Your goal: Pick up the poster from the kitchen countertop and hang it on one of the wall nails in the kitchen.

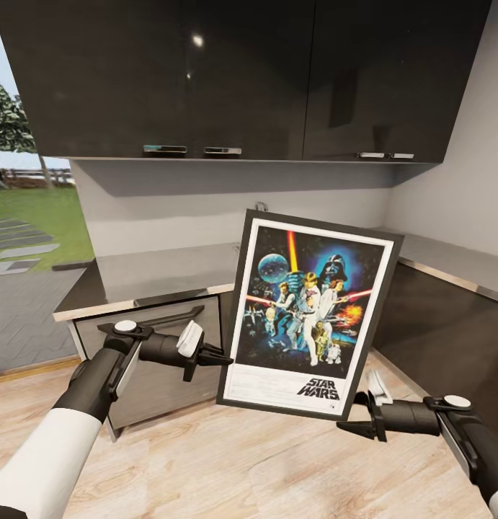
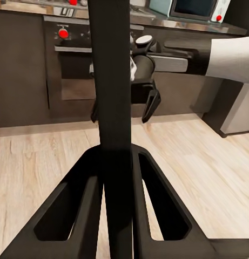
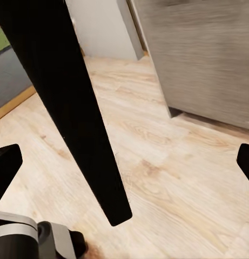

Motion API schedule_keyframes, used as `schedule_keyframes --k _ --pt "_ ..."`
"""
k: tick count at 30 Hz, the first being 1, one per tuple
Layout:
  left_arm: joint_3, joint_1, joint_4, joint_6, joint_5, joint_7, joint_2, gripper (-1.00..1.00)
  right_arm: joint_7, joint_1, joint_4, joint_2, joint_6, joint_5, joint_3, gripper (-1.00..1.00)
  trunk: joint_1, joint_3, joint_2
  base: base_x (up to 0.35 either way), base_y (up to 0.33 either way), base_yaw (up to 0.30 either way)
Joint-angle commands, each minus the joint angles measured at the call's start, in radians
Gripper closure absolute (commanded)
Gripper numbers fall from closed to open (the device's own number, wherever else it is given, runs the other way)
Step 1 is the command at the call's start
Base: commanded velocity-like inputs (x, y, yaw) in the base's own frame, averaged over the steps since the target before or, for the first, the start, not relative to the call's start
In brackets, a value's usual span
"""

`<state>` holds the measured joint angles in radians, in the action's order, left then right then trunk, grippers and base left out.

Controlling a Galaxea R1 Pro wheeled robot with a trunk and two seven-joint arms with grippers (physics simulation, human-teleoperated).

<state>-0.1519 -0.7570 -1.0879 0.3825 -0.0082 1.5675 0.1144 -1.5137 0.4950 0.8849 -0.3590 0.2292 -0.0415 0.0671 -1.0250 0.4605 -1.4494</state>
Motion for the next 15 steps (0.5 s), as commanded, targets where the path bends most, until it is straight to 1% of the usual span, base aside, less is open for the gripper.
schedule_keyframes --k 1,15 --pt "-0.002 -0.001 -0.001 0.008 -0.001 0.003 0.001 1.00 -0.003 0.002 0.000 0.000 0.010 -0.002 -0.001 -1.00 0.000 0.001 -0.001 0.000 0.000 0.000" --pt "0.000 -0.001 -0.004 0.009 -0.001 0.003 0.002 1.00 -0.006 0.006 0.000 -0.001 0.006 -0.003 -0.003 -1.00 0.000 0.001 -0.001 0.000 0.000 0.000"
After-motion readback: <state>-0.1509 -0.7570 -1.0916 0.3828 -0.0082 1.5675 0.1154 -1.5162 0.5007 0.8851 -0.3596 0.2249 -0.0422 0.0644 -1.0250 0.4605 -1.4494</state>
